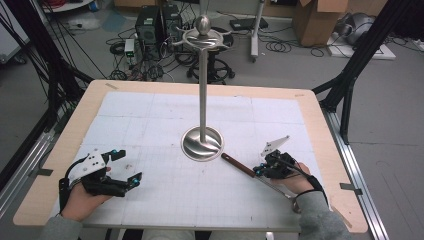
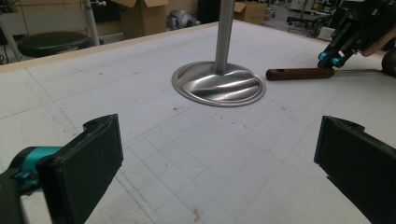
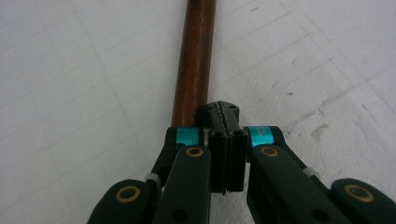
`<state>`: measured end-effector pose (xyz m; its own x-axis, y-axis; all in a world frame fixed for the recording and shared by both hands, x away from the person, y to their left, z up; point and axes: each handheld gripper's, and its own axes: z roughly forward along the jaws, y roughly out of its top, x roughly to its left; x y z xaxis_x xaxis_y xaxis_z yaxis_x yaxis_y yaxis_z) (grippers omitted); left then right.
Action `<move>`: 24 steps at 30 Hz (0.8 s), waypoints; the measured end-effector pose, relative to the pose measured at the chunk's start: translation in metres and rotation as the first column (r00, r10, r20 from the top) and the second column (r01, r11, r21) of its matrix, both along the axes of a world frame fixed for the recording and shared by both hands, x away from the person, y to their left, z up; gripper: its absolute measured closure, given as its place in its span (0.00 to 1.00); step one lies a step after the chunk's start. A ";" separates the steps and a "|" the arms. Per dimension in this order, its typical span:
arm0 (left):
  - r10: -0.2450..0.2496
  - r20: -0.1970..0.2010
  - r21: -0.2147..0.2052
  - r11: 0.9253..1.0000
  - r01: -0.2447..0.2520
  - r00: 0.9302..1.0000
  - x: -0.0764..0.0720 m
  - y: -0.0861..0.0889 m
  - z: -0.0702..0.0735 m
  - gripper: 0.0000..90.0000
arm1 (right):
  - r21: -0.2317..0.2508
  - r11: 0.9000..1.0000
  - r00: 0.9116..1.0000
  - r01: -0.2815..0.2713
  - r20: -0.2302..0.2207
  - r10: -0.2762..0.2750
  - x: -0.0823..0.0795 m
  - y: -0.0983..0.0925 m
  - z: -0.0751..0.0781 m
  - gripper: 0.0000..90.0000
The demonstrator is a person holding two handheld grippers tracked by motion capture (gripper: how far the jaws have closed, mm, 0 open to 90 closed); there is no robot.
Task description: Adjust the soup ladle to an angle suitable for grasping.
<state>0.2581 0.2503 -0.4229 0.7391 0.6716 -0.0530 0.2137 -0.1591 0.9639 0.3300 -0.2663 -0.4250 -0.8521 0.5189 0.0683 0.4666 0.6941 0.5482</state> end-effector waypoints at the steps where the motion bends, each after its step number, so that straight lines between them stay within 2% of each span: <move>1: 0.000 0.000 0.000 1.000 0.000 1.000 0.000 0.000 0.000 0.02 | 0.008 1.000 1.000 -0.012 -0.005 0.012 -0.001 0.002 0.000 1.00; 9: -0.001 0.001 -0.002 1.000 0.001 1.000 0.000 0.000 0.000 0.02 | 0.022 0.998 0.999 -0.052 -0.017 0.052 -0.004 0.012 -0.001 1.00; 17: -0.002 0.002 -0.004 1.000 0.002 1.000 0.000 0.000 0.001 0.02 | 0.028 0.994 0.994 -0.109 -0.023 0.110 -0.009 0.025 -0.001 1.00; 22: -0.003 0.002 -0.008 1.000 0.003 1.000 0.000 0.000 0.001 0.02 | 0.016 0.993 0.992 -0.121 -0.020 0.121 -0.013 0.032 -0.001 1.00; 24: -0.004 0.008 -0.009 1.000 0.004 1.000 -0.001 0.000 0.002 0.02 | 0.024 0.990 0.990 -0.137 -0.024 0.138 -0.013 0.034 -0.001 1.00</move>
